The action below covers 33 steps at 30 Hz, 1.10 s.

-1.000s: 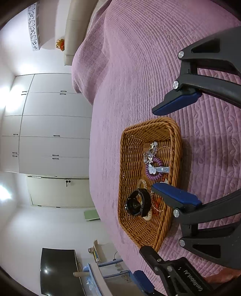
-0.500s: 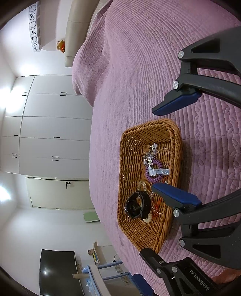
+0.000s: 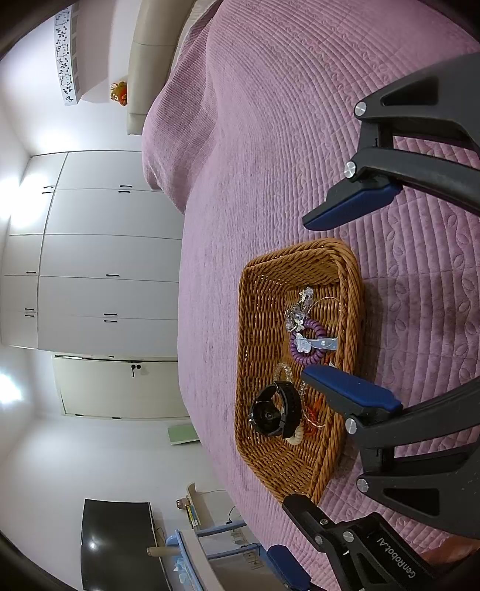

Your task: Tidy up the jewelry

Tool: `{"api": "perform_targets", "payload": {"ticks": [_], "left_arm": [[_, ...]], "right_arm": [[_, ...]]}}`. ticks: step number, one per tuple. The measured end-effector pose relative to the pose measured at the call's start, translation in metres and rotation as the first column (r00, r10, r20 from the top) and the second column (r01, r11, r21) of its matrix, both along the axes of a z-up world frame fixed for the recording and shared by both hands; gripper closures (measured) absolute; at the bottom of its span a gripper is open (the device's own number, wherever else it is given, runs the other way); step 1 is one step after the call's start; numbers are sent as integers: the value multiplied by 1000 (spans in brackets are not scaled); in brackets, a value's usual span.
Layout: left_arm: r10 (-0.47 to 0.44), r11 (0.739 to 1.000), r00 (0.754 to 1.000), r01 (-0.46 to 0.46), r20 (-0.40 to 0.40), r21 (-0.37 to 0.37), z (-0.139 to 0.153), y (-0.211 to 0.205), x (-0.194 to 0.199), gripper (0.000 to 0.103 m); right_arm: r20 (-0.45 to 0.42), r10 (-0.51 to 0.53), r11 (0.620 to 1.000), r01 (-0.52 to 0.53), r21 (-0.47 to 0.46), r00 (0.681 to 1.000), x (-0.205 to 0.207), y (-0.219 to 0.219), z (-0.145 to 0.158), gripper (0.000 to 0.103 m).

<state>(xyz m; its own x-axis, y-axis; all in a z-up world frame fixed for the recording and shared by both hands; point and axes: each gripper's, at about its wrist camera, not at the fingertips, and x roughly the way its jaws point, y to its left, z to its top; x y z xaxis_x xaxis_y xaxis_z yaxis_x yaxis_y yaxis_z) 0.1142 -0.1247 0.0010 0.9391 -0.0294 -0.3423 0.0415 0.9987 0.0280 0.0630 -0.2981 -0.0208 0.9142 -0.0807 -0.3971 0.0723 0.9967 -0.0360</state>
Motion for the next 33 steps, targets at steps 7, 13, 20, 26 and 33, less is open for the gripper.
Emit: {"api": "perform_targets", "payload": {"ticks": [7, 13, 20, 26, 33], "left_arm": [[-8, 1000, 1000, 8, -7, 6, -1, -2, 1, 24], [-11, 1000, 1000, 11, -15, -3, -1, -1, 1, 24], [13, 1000, 999, -13, -42, -16, -1, 5, 5, 24], [16, 1000, 999, -16, -39, -14, -1, 5, 5, 24], [16, 1000, 999, -16, -39, 1, -1, 3, 4, 24]], "right_arm": [[-7, -2, 1000, 2, 1, 1000, 0, 0, 0, 26], [-9, -1, 1000, 1, 0, 1000, 0, 0, 0, 26], [-20, 0, 1000, 0, 2, 1000, 2, 0, -2, 26], [-24, -1, 1000, 1, -1, 1000, 2, 1, -3, 26], [-27, 0, 1000, 0, 0, 1000, 2, 1, -3, 26]]}}
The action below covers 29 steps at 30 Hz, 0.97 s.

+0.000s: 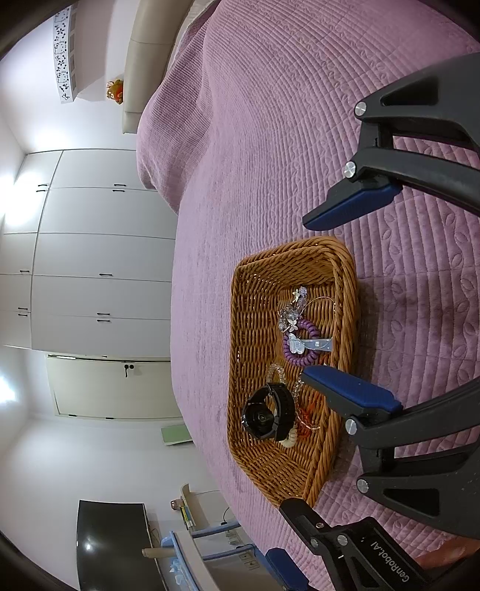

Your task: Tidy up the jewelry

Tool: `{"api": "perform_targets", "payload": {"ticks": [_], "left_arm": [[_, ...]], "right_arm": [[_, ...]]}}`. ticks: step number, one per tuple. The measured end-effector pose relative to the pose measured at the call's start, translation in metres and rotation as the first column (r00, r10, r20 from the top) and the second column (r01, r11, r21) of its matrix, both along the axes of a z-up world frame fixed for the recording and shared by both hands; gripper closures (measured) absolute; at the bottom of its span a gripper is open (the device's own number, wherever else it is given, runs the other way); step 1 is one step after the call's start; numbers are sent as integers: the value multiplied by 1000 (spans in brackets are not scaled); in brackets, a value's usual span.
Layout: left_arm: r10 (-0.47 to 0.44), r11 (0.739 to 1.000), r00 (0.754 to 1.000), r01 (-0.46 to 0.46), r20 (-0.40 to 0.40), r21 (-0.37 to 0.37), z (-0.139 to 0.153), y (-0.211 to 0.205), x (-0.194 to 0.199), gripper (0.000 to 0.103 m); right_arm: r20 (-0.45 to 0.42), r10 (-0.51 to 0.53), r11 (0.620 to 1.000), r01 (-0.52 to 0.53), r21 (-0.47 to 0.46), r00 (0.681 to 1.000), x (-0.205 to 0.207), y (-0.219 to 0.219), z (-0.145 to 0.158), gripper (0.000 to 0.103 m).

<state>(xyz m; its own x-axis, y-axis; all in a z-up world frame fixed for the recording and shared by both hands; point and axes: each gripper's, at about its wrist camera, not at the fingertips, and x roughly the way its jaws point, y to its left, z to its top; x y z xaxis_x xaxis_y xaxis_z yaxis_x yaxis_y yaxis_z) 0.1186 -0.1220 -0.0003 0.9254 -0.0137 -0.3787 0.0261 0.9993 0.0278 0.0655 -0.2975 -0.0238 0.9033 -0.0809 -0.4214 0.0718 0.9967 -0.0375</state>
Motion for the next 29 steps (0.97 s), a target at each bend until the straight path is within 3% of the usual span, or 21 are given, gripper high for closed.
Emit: {"api": "perform_targets", "payload": {"ticks": [29], "left_arm": [[-5, 1000, 1000, 5, -1, 11, 0, -2, 0, 24]], "right_arm": [[-1, 1, 1000, -1, -1, 1000, 0, 0, -1, 26]]}}
